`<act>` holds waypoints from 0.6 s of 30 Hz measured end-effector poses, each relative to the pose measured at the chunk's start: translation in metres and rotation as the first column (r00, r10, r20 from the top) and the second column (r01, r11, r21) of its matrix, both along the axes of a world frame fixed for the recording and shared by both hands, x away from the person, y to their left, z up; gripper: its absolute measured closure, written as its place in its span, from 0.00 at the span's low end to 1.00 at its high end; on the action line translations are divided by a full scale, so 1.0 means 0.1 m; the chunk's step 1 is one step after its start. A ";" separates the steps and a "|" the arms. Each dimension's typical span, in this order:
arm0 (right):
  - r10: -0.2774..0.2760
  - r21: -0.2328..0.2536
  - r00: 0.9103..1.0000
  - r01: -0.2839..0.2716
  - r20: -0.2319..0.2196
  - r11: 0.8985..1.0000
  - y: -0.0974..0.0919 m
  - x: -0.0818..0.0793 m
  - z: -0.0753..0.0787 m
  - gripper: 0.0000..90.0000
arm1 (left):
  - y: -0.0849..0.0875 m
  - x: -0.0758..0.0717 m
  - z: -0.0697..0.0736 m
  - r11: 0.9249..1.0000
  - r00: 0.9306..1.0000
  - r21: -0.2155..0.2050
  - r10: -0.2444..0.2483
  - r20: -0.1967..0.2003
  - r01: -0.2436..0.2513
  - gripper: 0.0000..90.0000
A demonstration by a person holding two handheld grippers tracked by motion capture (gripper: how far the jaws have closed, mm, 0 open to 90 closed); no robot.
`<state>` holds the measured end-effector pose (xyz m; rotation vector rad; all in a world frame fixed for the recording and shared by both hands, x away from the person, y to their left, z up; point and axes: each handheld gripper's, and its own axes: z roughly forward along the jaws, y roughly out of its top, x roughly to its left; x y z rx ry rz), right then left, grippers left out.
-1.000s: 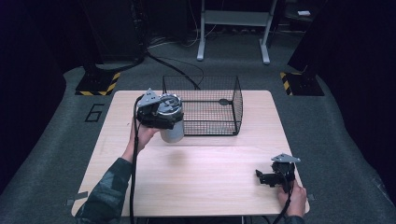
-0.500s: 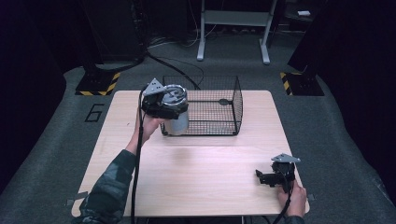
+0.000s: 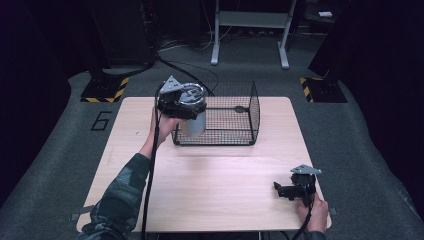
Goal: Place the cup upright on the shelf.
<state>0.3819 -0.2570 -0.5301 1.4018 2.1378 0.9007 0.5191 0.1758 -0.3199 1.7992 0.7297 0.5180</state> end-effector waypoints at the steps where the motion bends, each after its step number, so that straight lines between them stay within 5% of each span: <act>1: 0.002 -0.001 1.000 -0.002 0.001 1.000 0.00 0.00 0.00 0.00 | -0.01 0.01 0.01 1.000 1.000 0.004 -0.001 -0.002 0.001 0.04; 18: -0.001 0.001 1.000 0.001 -0.001 1.000 0.00 0.00 0.00 0.00 | -0.19 0.32 -0.03 0.999 0.999 0.010 0.044 -0.014 -0.044 0.04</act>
